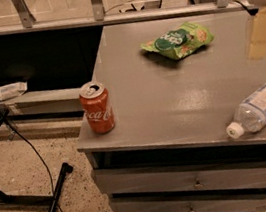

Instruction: Move green rice chip bag near coke can

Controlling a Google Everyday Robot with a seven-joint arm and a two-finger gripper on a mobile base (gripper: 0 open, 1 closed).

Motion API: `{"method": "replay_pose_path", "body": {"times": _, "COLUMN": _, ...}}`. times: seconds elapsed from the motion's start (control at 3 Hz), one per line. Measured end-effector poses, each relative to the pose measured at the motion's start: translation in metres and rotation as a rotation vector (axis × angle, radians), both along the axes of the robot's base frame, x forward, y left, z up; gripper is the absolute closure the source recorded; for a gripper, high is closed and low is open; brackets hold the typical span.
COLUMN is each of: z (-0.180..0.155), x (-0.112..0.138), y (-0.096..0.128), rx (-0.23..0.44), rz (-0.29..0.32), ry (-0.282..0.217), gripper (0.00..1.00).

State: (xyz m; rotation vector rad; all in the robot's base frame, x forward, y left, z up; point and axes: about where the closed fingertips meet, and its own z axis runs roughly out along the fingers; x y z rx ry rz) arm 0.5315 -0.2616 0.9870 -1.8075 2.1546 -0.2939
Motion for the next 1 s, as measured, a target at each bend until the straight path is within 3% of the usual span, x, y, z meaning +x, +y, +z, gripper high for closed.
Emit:
{"method": "replay_pose_path", "body": {"times": 0.33, "z": -0.004, "x": 0.062, "y": -0.015, "rx": -0.043, "rz": 0.045, "ry": -0.021, "gripper": 0.00}}
{"method": "replay_pose_path", "body": {"times": 0.67, "z": 0.015, "x": 0.081, "y": -0.021, "rx": -0.032, "rz": 0.036, "ry": -0.085, "gripper": 0.00}}
{"method": "replay_pose_path", "body": {"times": 1.0, "z": 0.010, "x": 0.089, "y": -0.022, "rx": -0.049, "rz": 0.048, "ry": -0.077, "gripper": 0.00}}
